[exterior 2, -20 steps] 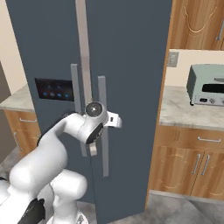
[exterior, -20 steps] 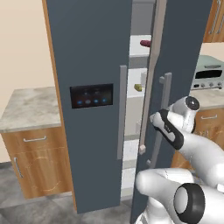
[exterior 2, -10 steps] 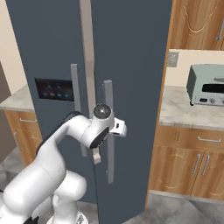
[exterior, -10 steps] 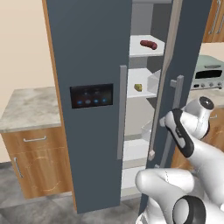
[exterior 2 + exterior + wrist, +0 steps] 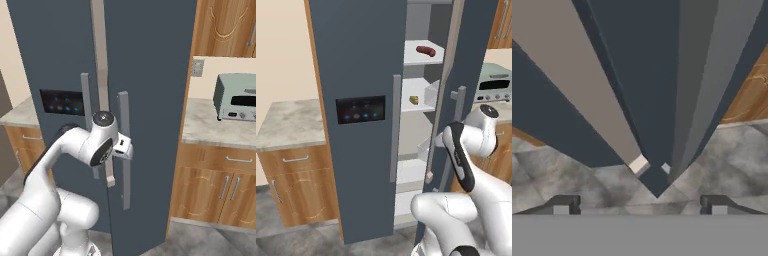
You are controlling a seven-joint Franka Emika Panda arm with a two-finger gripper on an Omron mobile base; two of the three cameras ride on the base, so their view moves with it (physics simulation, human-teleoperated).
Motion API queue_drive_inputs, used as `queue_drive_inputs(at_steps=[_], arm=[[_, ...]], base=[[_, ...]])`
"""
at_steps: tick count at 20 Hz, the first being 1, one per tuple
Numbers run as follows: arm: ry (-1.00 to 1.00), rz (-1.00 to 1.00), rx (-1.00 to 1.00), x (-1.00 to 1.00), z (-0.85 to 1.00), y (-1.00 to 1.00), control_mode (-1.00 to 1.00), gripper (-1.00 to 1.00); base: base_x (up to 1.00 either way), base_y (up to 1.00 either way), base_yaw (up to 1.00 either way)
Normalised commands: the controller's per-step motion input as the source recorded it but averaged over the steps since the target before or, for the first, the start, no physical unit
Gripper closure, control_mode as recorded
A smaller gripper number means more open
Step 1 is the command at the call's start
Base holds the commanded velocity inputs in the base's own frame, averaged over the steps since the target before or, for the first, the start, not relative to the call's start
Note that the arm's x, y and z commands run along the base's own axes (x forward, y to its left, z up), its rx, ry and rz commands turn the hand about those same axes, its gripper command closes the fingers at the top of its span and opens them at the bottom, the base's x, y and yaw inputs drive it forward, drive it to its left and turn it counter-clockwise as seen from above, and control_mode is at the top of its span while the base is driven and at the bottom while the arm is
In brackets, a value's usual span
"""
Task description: Retrieve the sausage and cheese from the fridge and place them on the cutting board on the counter.
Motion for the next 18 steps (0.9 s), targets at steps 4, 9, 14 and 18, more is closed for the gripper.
queue_drive_inputs(at_steps=[4,9,14,18], arm=[[-0.02,-0.24,-0.02,-0.04,0.02,0.69,-1.0,-1.0],[0.0,-0.37,-0.01,0.24,0.0,0.55,-1.0,-1.0],[0.0,-0.44,0.0,0.46,0.0,0.39,-1.0,-1.0],[-0.01,-0.45,0.01,0.5,0.0,0.34,-1.0,-1.0]], base=[[0.0,0.0,0.0],[0.0,0.0,0.0],[0.0,0.0,0.0],[0.0,0.0,0.0]])
